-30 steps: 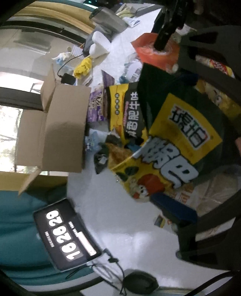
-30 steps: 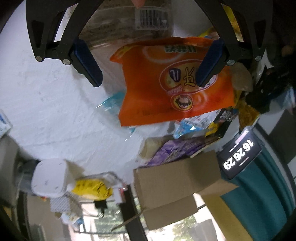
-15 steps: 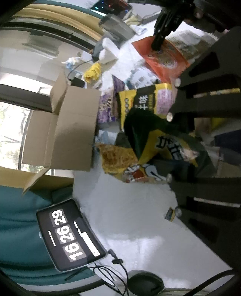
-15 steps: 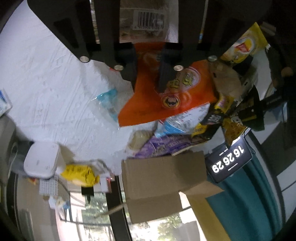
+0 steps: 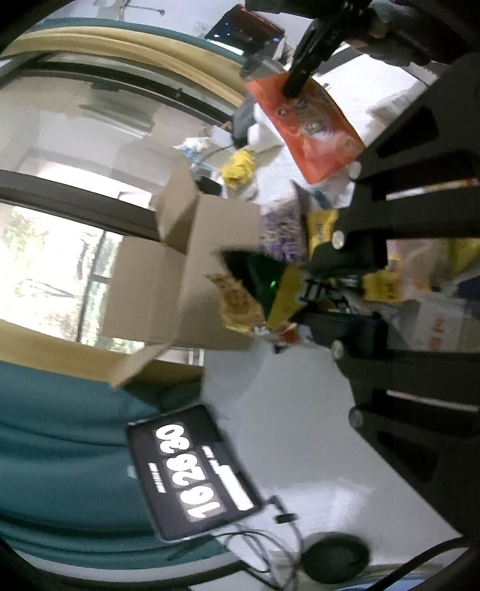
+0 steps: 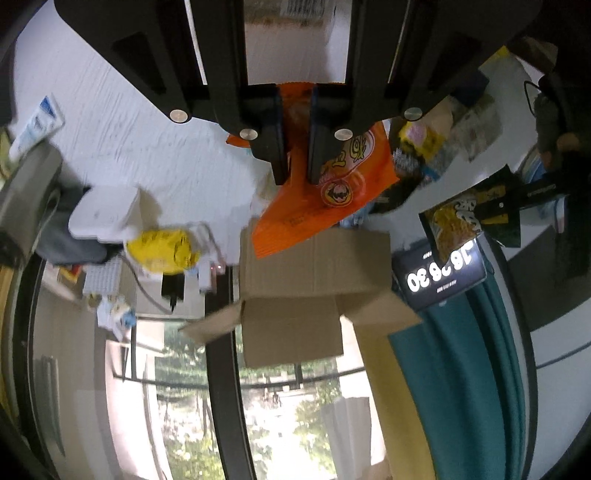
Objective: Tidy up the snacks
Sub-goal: 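Carry both bags into the cardboard box and open both tools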
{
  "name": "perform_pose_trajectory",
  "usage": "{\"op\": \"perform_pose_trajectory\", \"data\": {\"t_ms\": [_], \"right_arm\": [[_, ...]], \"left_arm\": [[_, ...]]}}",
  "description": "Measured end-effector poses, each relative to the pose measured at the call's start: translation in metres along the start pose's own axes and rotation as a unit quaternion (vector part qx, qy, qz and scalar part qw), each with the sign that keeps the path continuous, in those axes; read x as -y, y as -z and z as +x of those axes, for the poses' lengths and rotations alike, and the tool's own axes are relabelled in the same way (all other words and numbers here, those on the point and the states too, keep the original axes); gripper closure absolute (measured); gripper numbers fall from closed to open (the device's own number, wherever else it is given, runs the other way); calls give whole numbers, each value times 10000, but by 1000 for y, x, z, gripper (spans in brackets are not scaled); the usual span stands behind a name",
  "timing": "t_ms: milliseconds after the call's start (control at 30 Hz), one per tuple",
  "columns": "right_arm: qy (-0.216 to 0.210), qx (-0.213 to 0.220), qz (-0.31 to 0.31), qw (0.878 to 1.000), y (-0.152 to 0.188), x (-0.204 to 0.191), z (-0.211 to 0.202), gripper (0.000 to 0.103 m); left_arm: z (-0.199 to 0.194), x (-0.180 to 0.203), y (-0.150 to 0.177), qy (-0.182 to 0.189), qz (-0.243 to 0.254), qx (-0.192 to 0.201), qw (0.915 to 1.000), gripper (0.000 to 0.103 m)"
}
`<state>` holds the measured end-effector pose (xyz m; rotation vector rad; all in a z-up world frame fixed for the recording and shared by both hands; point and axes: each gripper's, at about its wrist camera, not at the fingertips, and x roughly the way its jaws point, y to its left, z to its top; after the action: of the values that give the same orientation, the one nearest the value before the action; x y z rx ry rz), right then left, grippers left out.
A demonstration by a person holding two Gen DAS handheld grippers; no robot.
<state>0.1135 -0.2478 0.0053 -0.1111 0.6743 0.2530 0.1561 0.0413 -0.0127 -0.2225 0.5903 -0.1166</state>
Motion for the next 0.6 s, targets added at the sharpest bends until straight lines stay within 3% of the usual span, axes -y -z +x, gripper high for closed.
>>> {"op": "perform_pose_trajectory", "data": {"t_ms": [300,600], "right_arm": [[96,507,-262,9983,-55,1,16,92],[78,921,-476,9946,-113,0,44,92]], "left_arm": [[11,1,-54,284,168,536,9980,88],[40,-6,-104,240,279,895,9953,88]]}}
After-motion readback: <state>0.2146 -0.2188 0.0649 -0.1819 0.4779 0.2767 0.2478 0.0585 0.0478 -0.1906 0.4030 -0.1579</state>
